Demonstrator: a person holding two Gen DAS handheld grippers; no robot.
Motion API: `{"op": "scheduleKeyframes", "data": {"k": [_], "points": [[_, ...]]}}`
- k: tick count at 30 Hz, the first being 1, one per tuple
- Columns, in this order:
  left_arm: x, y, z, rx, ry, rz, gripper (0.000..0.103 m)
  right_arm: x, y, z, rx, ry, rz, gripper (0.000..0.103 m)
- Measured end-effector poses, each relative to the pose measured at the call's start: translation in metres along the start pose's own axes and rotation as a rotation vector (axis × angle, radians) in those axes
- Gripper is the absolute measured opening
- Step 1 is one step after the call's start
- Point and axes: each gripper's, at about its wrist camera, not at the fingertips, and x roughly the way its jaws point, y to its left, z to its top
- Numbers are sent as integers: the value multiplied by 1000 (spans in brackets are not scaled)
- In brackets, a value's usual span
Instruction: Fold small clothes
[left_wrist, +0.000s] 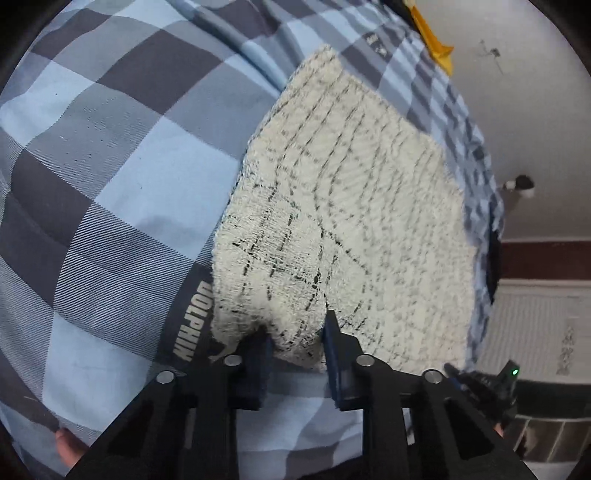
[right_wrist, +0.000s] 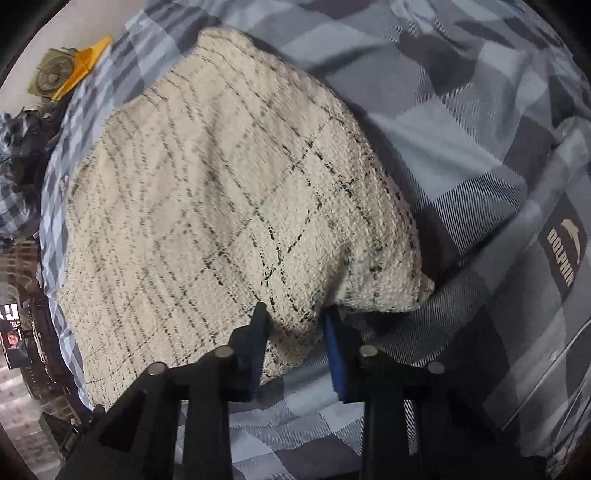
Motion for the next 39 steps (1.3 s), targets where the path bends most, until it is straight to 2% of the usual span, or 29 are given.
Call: {"op": "scheduleKeyframes", "data": {"k": [2, 3, 9, 13, 19, 21, 23, 26, 28, 29, 30, 32, 35, 37, 38, 39], "points": [[-9, -4, -1, 16, -28, -23, 18, -9, 3, -6, -12, -27, 23, 6], [-13, -8, -4, 28, -37, -31, 15, -14, 9, -7, -26, -42, 31, 4], [-56, -28, -25, 108, -115, -145, 9, -45, 8, -23, -87, -102, 100, 2], [-76, -28, -38, 139, -120, -177, 8, -58, -20, -22, -12, -56, 199, 2], [-99, 0, -74, 44, -61, -211, 8, -93, -40, -41, -46, -18, 290, 2], [-107, 7, -88, -1, -38, -216, 8, -90, -36, -54, -63, 17, 300, 1], [-117, 7, -102, 3, -37, -200, 8, -100, -47, -65, -68, 37, 301, 0], [-122, -1, -113, 42, -68, -139, 4, -120, -48, -64, -74, -12, 310, 0], [-121, -2, -108, 43, -103, -106, 3, -128, -44, -57, -99, -71, 250, 0], [-120, -4, -102, 58, -122, -79, 3, -126, -38, -54, -120, -73, 224, 0], [-118, -4, -97, 59, -128, -52, 3, -116, -34, -52, -128, -27, 236, 0], [-117, 0, -92, 35, -133, -52, 3, -91, -34, -53, -76, 92, 300, 0], [-116, -6, -97, 80, -103, -54, 3, -48, -28, -59, 31, 217, 384, 6], [-116, -6, -101, 103, -73, -40, 3, -38, -25, -52, 39, 208, 436, 7], [-116, -7, -101, 118, -58, -39, 4, -39, -26, -45, 33, 174, 429, 17], [-116, -7, -100, 132, -45, -32, 4, -42, -31, -35, 42, 128, 377, 29]]}}
